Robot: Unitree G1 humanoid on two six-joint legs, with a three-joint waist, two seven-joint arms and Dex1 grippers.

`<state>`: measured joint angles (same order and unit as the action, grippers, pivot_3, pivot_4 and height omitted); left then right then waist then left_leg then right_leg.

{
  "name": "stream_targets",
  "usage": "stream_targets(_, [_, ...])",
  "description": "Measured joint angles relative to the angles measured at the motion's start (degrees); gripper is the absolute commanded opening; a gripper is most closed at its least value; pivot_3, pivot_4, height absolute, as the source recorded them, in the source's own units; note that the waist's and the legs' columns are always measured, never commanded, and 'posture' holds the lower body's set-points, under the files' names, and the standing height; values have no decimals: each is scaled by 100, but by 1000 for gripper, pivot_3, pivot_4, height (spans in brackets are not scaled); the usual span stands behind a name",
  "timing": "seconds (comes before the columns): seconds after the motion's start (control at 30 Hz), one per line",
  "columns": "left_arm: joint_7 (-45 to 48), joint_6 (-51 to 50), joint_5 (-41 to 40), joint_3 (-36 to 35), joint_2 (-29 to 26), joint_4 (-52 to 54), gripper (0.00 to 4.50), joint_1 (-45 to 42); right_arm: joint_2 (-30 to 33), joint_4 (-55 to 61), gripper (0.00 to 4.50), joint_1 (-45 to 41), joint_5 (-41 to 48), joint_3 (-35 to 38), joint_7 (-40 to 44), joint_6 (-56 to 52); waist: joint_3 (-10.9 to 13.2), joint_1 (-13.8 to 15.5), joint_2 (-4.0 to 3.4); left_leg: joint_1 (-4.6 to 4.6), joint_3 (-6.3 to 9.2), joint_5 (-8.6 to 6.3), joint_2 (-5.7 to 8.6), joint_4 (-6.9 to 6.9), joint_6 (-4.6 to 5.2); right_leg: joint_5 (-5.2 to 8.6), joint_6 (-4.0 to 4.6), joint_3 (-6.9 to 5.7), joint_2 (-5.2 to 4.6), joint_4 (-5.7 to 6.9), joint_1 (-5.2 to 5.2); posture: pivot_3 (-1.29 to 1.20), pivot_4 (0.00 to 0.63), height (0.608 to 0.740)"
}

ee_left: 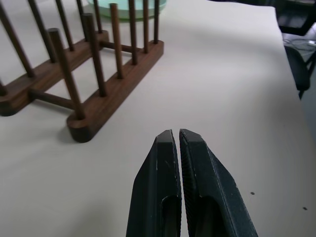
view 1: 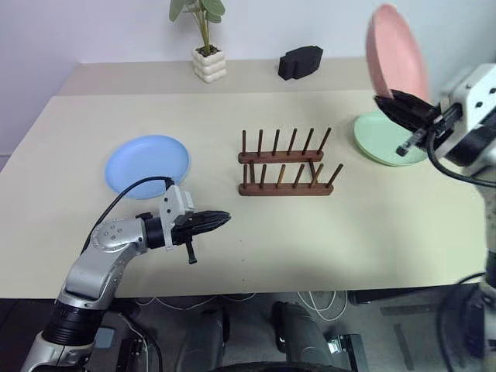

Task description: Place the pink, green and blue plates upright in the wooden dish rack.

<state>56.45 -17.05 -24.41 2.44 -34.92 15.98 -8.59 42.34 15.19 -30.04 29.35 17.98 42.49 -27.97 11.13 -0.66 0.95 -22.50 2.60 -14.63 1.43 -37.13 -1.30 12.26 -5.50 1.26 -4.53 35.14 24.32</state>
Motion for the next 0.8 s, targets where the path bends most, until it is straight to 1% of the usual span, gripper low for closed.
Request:
stream_targets(0.07, [-72, -3, 3, 7, 23, 57, 143, 33, -353, 12, 33, -241, 638, 2, -81, -380, 1, 15, -1, -3, 14, 0, 3, -2, 0, -1, -1, 1, -5, -1, 0, 0, 150, 730])
stream_targets(0.23, [-321, -15, 5, 37, 158, 357, 143, 285, -777, -8, 33, -361, 2007, 273, -423, -1208, 1, 10, -1, -3, 27, 0, 6, -2, 0, -1, 1, 1, -10, -1, 0, 0, 150, 730])
stream_targets(0.43, [-479, -117, 1, 92, 196, 557, 143, 383, -1026, -112, 33, -367, 3454, 748, -967, -1757, 1, -3, -2, 0, 28, 0, 3, -1, 1, -1, 2, 0, -3, 4, 0, 0, 150, 730])
stream_targets(0.57, [-500, -123, 1, 119, 234, 561, 143, 379, -1104, -174, 33, -322, 3950, 813, -1258, -1846, 0, -9, -3, 1, 26, 0, 3, 0, 1, -1, 1, 0, -2, 5, 0, 0, 150, 730])
stream_targets(0.8, [-460, -122, 1, 130, 244, 558, 143, 363, -1167, -214, 33, -12, 4143, 802, -1429, -1862, 0, -8, -3, 1, 23, 0, 3, -1, 1, -1, 1, 0, -2, 5, 0, 0, 150, 730])
